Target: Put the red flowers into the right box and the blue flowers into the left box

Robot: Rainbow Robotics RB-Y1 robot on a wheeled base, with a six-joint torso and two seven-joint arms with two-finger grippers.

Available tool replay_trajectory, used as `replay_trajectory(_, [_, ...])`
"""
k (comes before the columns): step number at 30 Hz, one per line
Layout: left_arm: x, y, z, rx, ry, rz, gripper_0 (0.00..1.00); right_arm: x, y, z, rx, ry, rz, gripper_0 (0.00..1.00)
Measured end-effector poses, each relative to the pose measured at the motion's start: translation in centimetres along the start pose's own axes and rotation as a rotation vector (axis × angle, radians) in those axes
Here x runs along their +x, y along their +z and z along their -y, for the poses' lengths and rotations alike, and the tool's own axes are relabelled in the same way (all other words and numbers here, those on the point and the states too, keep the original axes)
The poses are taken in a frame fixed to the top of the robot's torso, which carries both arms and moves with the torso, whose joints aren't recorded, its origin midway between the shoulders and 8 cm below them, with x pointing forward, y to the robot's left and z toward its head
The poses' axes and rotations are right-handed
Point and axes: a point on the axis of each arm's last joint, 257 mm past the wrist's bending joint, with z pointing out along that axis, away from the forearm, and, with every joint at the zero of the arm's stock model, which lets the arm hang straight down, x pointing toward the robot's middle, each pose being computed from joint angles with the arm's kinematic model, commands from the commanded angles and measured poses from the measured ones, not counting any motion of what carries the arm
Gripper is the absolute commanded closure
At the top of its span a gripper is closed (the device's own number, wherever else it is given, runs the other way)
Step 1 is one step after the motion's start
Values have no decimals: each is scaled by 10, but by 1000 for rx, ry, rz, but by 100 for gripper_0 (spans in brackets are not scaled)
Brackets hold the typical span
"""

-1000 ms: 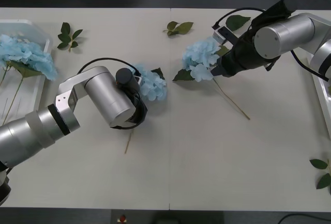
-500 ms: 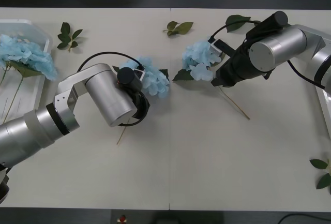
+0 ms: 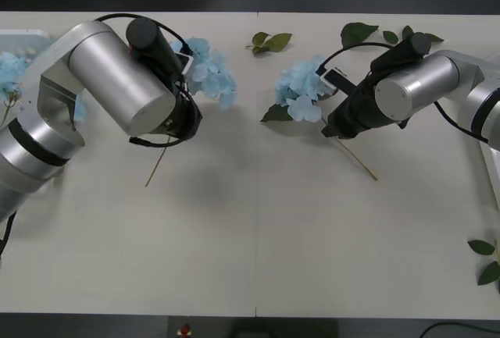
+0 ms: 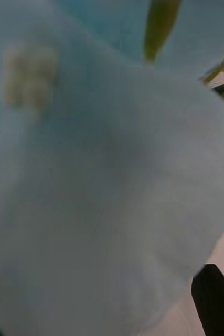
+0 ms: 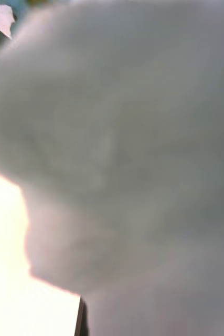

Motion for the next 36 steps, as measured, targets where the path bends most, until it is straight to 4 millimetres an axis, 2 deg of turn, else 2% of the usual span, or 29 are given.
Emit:
replay_trajectory(2, [-3,-12,-10,13,-50,-17,100,-2,3,0,3,4,7,14])
replay_trajectory(3, [-6,-19,-16,19,-71,-18,100,-2,4,-1,1,5,7,22])
replay_trajectory(4, [-10,-25,-22,23,-86,-15,100,-2,5,-3,-1,4,6,25])
replay_trajectory(5, [-12,-31,-30,27,-90,-16,100,-3,5,-5,-4,1,7,35])
replay_trajectory(7, [-15,-44,-50,33,-69,-22,100,-4,6,-7,-7,-9,9,46])
replay_trajectory(10, [-19,-64,-90,9,-53,-14,100,-5,7,-8,-8,-10,9,79])
replay_trajectory(13, [-15,-84,-137,-46,-76,-16,100,-5,7,-8,-8,-10,9,93])
replay_trajectory(16, [-7,-104,-183,-119,-65,-31,100,-5,7,-8,-8,-10,9,97])
replay_trajectory(18, [-2,-116,-205,-143,-68,-38,100,-5,7,-8,-8,-10,9,100])
replay_trajectory(22, [6,-125,-250,-150,-123,-56,100,-3,7,-6,-5,-6,6,100])
replay_trajectory(27, [21,-115,-308,-130,-66,-76,100,-2,7,-7,-17,-9,8,100])
replay_trajectory(30, [31,-108,-340,-137,-131,-67,100,-10,2,-17,-65,32,35,100])
replay_trajectory(33, [41,-101,-365,-151,-162,-63,100,-22,-15,-18,-106,67,78,100])
replay_trajectory(36, [49,-95,-392,-174,-114,-45,100,-34,-45,-19,-176,142,125,100])
